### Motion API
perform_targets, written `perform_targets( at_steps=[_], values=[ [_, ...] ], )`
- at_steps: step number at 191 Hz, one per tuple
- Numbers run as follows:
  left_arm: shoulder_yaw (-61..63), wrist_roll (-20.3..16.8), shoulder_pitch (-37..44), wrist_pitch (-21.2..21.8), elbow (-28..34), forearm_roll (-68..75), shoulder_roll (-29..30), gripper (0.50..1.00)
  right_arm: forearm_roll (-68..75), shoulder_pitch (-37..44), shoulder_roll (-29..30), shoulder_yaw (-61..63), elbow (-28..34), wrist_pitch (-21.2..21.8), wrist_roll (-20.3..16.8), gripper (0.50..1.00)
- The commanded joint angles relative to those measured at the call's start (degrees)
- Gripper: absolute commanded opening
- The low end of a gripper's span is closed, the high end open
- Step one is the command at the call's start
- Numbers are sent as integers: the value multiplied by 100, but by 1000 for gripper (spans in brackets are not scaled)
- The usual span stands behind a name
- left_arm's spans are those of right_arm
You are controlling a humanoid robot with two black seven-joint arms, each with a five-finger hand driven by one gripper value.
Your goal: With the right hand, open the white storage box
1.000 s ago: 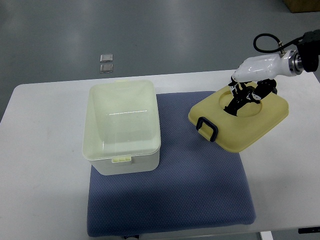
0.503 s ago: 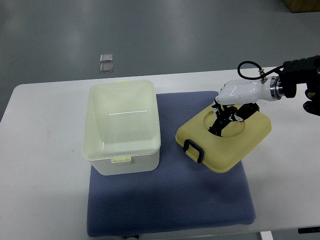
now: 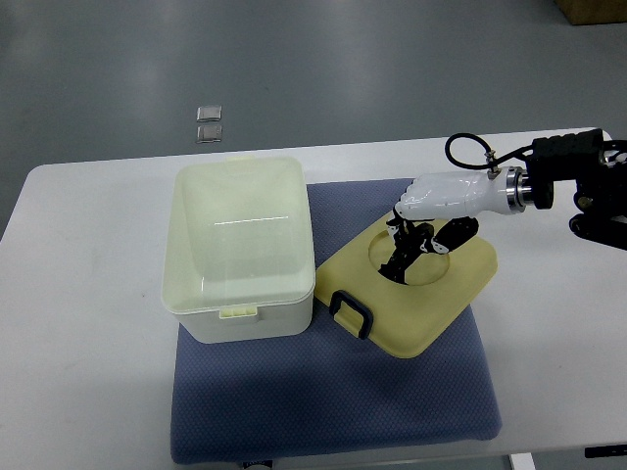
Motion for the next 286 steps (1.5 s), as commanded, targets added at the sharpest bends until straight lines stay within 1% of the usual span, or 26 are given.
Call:
perform_targets(
  at_steps=[1, 48, 51, 52, 53, 54, 55, 56, 57, 58, 59, 60, 61, 62, 63, 68, 78, 108, 125, 133, 161, 173, 207, 234, 252, 286],
  values=[
    [0, 0, 6, 0, 7, 0, 0, 1000, 31, -102, 20, 5, -4, -2, -7, 500],
    [0, 0, -3, 0, -2, 0, 0, 1000, 101, -277, 91, 58, -13, -2, -7, 500],
    [0, 0, 6, 0, -2, 0, 0, 1000, 119, -277, 91, 75, -13, -2, -7, 513],
    [0, 0, -3, 0, 7, 0, 0, 1000, 127, -286, 91, 93, -13, 7, -7, 567],
    [0, 0, -3, 0, 7, 0, 0, 1000, 128, -286, 91, 93, -13, 7, -7, 568],
    [0, 0, 6, 0, -2, 0, 0, 1000, 145, -286, 91, 110, -13, 7, -7, 616],
    [0, 0, 6, 0, -2, 0, 0, 1000, 145, -286, 91, 110, -13, 7, -7, 617],
    [0, 0, 6, 0, 7, 0, 0, 1000, 171, -295, 99, 119, -13, 7, -7, 672],
    [0, 0, 6, 0, 7, 0, 0, 1000, 171, -295, 99, 119, -13, 7, -7, 672],
    [0, 0, 6, 0, -2, 0, 0, 1000, 198, -295, 99, 137, -13, 7, -7, 725],
    [0, 0, 6, 0, -2, 0, 0, 1000, 198, -295, 99, 137, -13, 7, -7, 725],
    [0, 0, -3, 0, -2, 0, 0, 1000, 224, -312, 99, 145, -13, 7, -7, 766],
    [0, 0, -3, 0, -2, 0, 0, 1000, 224, -312, 99, 146, -13, 7, -7, 766],
    [0, 0, -3, 0, -2, 0, 0, 1000, 250, -330, 99, 163, -13, 7, -7, 799],
    [0, 0, -3, 0, -2, 0, 0, 1000, 251, -330, 99, 163, -13, 7, -7, 799],
    [0, 0, 6, 0, -2, 0, 0, 1000, 338, -374, 91, 207, -13, 16, -16, 856],
    [0, 0, -3, 0, 7, 0, 0, 1000, 479, -400, 91, 286, -30, 33, -42, 923],
    [0, 0, 6, 0, -2, 0, 0, 1000, 1033, -409, 91, 611, -92, 95, -78, 926],
    [0, 0, 6, 0, 7, 0, 0, 1000, 1797, -409, 73, 884, -145, 297, -95, 926],
    [0, 0, -3, 0, -2, 8, 0, 1000, 2228, -409, 73, 1024, -233, 490, -95, 926],
    [0, 0, 6, 0, -2, 0, 0, 1000, 3440, -409, 64, 1429, -593, 1536, -95, 928],
    [0, 0, 6, 0, -2, 0, 0, 1000, 3599, -418, 47, 1473, -646, 1773, -95, 928],
    [8, 0, -3, 0, -2, 8, 0, 1000, 3696, -506, 82, 1728, -654, 1747, -86, 928],
    [0, 0, 6, 0, -2, 8, 0, 1000, 4803, -928, 135, 2633, -839, 1862, -122, 928],
    [0, 0, -3, -9, -11, 8, 0, 1000, 6069, -1139, 390, 2967, -1173, 1932, -438, 928],
    [0, 0, 6, -9, -11, 8, 0, 1000, 8952, -1499, 776, 3248, -1428, 2090, -1572, 928]
  ],
)
